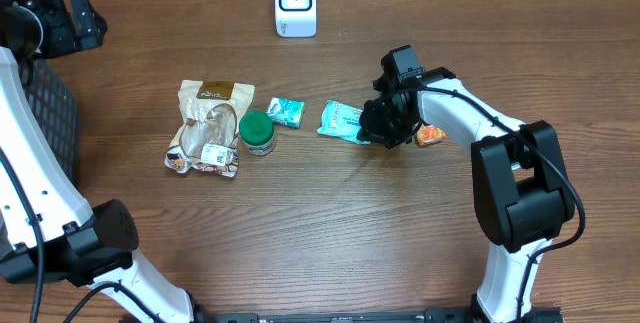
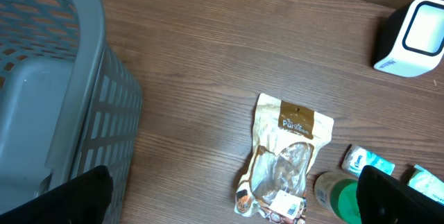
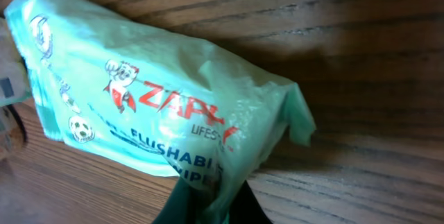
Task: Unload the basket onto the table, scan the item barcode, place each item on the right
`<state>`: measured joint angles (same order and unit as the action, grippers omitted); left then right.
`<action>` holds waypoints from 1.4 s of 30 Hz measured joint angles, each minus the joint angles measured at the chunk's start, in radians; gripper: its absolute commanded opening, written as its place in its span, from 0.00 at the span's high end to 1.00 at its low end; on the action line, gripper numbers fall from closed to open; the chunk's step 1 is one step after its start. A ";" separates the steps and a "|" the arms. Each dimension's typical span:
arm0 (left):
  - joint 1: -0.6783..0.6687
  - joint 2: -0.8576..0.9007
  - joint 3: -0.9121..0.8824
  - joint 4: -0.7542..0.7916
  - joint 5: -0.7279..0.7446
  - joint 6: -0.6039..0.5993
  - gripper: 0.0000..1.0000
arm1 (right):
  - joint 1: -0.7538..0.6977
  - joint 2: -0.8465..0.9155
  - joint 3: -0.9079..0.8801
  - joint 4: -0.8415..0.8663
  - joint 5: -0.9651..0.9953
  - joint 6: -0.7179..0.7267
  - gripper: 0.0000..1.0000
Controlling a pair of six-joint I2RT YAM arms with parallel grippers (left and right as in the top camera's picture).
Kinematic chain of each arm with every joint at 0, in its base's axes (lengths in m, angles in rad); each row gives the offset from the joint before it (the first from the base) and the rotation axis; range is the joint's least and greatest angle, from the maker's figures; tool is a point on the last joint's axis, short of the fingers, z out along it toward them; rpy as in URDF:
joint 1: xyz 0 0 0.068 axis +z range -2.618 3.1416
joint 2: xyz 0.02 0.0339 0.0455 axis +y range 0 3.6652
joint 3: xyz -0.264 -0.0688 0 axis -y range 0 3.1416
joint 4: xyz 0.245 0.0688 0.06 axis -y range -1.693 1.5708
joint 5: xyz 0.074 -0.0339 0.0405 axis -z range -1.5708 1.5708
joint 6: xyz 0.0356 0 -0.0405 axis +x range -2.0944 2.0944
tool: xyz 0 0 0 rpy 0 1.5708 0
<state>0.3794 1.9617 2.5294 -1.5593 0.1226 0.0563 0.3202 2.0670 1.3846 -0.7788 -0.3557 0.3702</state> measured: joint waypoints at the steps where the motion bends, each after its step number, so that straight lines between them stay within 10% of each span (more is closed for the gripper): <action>1: 0.000 0.000 0.000 0.000 0.000 0.000 0.00 | 0.000 0.000 0.001 -0.003 0.000 -0.004 0.96; 12: 0.000 0.000 0.000 0.000 0.000 0.000 0.00 | 0.019 -0.102 0.162 -0.218 0.261 -0.053 0.96; 28: 0.000 0.000 0.000 0.000 0.000 0.000 0.00 | 0.323 -0.192 0.217 -0.439 1.217 0.021 0.96; 42: 0.000 0.000 0.000 0.000 0.000 0.000 0.00 | 0.369 -0.012 0.217 -0.445 1.423 -0.192 0.96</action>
<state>0.3794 1.9617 2.5294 -1.5593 0.1226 0.0563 0.6888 2.0552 1.6016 -1.2240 1.0672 0.1787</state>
